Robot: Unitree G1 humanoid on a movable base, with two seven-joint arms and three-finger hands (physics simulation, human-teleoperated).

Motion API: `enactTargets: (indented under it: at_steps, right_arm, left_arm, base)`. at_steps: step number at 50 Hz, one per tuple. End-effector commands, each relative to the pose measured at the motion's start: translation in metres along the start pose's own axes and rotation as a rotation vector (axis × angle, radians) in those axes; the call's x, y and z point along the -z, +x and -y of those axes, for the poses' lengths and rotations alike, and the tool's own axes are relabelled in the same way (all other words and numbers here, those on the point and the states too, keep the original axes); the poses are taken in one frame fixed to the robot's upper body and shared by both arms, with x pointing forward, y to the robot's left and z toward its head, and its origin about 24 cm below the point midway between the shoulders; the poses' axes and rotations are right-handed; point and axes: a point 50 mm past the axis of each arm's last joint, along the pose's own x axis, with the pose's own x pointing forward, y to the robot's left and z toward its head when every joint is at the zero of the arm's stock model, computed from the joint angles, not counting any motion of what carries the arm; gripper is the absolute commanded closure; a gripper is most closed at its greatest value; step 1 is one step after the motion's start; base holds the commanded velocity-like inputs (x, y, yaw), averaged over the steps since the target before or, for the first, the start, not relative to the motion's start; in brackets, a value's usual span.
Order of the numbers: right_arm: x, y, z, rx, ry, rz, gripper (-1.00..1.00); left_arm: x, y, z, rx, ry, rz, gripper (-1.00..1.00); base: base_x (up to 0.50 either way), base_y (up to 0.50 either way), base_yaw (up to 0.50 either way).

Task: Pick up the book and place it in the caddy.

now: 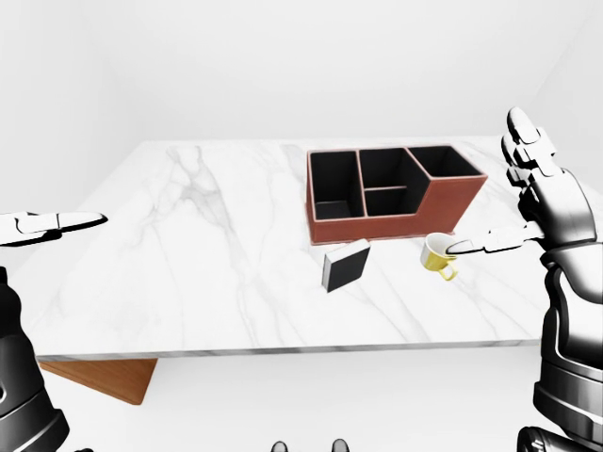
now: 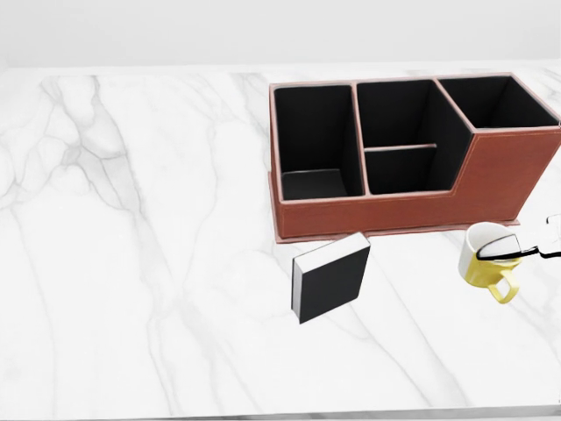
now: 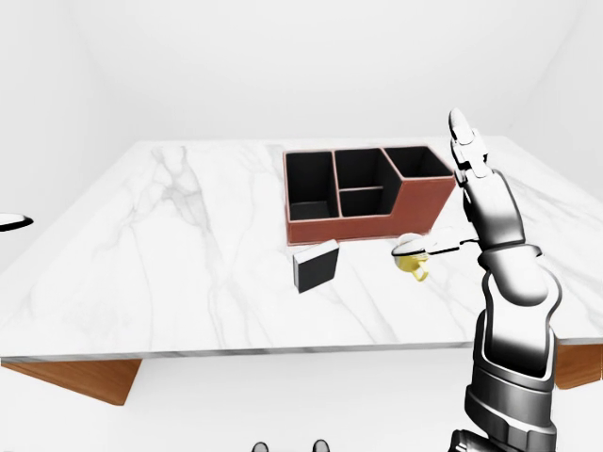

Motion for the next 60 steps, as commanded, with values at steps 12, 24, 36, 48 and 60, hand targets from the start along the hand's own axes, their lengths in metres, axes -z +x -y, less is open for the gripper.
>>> enactTargets:
  at_steps: [12,24,36,48,60]
  right_arm:
    - [0.0017,-0.0007,0.0006,0.001,0.005,-0.006,-1.0]
    - [0.0008,-0.0004,0.0019,0.009,0.007,-0.001,-1.0]
    - [-0.0001,-0.0006,0.0005,-0.001,0.002,0.001,-1.0]
    - [-0.0003,-0.0006,-0.0008,-0.016,-0.011,-0.001,-1.0]
    - [-0.0006,-0.0008,0.0003,0.0,0.009,0.005,-1.0]
  left_arm:
    - [0.0018,-0.001,0.0012,0.004,0.002,-0.007,-1.0]
    - [0.0033,-0.0015,0.0022,0.009,0.007,-0.014,-1.0]
    - [0.0032,-0.0016,0.0022,0.013,0.013,-0.014,-1.0]
    - [0.0019,-0.0012,0.0019,0.013,0.014,-0.008,-1.0]
    - [0.0034,-0.0019,0.0022,0.015,0.015,-0.015,-1.0]
  base:
    - [0.5,0.0,0.0]
    - [0.07,0.0,0.0]
    - [0.27,0.0,0.0]
    - [0.02,0.0,0.0]
    - [0.18,0.0,0.0]
